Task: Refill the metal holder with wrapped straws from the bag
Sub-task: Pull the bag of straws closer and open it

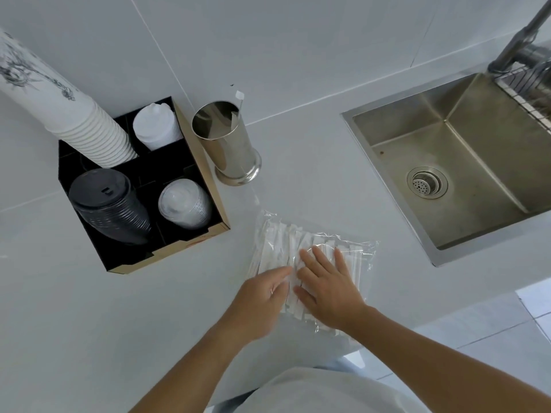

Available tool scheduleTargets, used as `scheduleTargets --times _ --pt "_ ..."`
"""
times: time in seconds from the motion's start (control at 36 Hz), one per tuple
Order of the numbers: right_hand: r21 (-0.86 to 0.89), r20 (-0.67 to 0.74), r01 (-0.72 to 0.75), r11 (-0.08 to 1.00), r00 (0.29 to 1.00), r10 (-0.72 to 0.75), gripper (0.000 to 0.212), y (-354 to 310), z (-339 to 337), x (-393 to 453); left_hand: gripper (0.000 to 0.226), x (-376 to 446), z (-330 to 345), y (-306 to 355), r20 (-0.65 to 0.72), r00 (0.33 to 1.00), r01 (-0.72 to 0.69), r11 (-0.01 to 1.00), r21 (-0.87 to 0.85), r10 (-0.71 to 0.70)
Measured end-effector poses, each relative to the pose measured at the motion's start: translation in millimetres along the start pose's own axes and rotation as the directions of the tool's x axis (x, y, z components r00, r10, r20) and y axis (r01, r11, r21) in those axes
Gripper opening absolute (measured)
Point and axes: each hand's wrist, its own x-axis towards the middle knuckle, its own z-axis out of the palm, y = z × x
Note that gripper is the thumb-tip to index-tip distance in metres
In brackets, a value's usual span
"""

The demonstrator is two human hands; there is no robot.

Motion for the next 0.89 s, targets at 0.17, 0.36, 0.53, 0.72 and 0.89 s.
scheduleTargets --times 0.17,0.36,0.53,0.72,0.89 --pt "0.034 -0.083 0.008 0.999 0.997 -0.005 0.007 -1 -2 1 0.046 1 15 -18 0.045 0.991 -0.132 0.881 0.454 0.125" --pt "0.043 -0.143 0.044 0.998 0.989 -0.037 0.009 -3 2 1 0.052 -7 20 -36 0.087 0.978 -0.202 0.780 0.593 0.187" --pt "0.125 -0.116 0.008 0.992 0.993 0.007 0.007 -6 2 3 0.055 -12 24 -36 0.096 0.976 -0.211 0.751 0.625 0.194" --pt "0.288 0.012 -0.077 0.954 0.997 0.077 0.019 5 -13 19 0.059 -10 27 -40 0.135 0.979 -0.202 0.702 0.683 0.151" --pt "0.428 0.054 -0.162 0.889 0.987 0.154 0.015 17 -21 21 0.056 -11 33 -34 0.139 0.978 -0.210 0.703 0.679 0.158"
